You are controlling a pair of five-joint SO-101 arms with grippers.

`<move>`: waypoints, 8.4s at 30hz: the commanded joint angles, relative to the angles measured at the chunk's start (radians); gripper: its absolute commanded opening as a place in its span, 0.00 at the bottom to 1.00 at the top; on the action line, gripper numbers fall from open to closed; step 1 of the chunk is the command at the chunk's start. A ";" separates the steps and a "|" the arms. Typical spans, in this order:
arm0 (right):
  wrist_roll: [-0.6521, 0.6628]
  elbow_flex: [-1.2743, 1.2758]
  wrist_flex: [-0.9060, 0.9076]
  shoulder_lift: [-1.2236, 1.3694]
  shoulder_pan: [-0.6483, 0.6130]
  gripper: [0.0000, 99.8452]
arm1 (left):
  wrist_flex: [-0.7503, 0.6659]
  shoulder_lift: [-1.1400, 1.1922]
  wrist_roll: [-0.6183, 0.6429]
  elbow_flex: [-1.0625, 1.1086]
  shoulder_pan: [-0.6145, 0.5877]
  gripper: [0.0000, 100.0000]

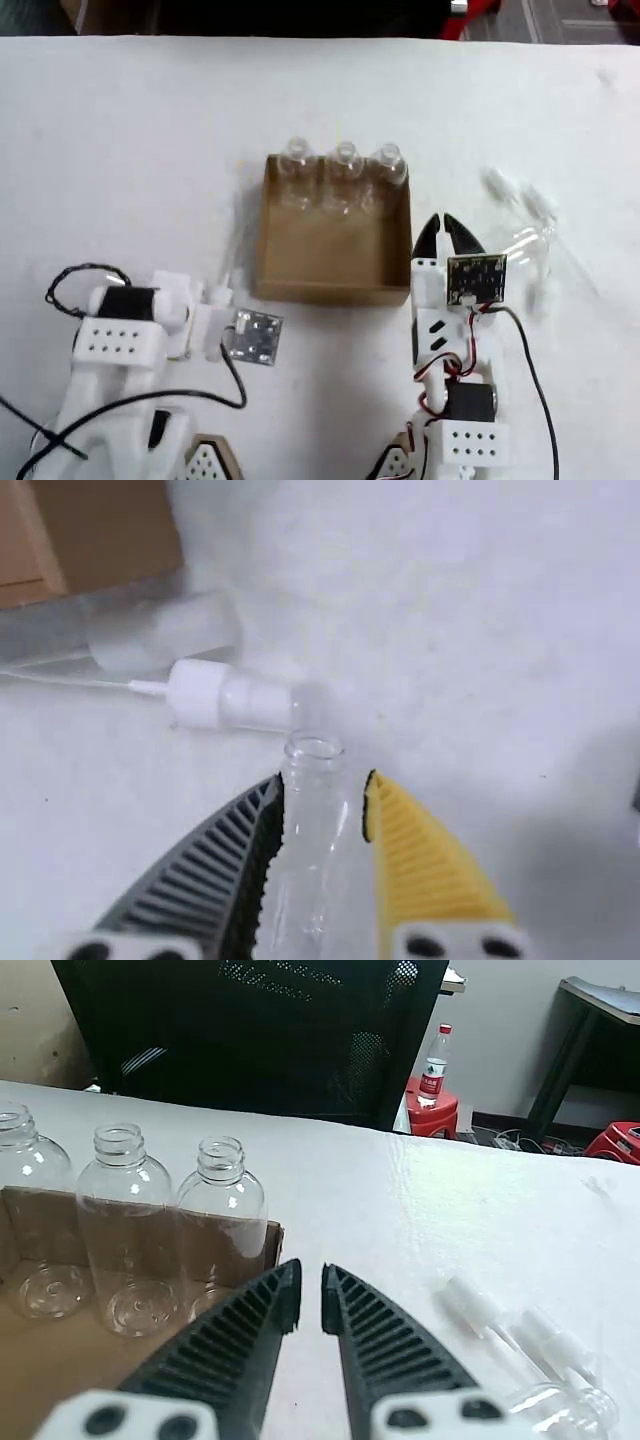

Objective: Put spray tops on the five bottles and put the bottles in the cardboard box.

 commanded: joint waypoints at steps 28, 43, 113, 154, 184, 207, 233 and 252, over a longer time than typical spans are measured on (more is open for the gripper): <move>0.012 0.006 -0.025 0.010 0.001 0.03 | -0.328 0.240 -0.055 0.026 0.002 0.13; 0.012 0.006 -0.025 0.010 0.001 0.03 | -0.358 0.234 -0.051 0.038 0.005 0.05; 0.012 0.006 -0.027 0.010 0.001 0.03 | -1.623 -0.117 1.697 0.356 0.527 0.02; 0.012 0.006 -0.027 0.010 0.001 0.03 | -2.088 0.466 1.692 0.341 0.501 0.03; 0.012 0.006 -0.027 0.008 0.002 0.03 | -2.018 0.377 1.774 0.342 0.458 0.29; 0.012 0.006 -0.027 0.008 -0.001 0.03 | -1.542 -0.245 2.085 0.374 0.228 0.29; 0.012 0.006 -0.027 0.005 -0.001 0.03 | -0.905 0.214 1.947 -0.193 -0.097 0.29; 0.012 0.006 -0.027 0.005 -0.001 0.03 | -0.904 0.492 1.942 -0.318 -0.091 0.29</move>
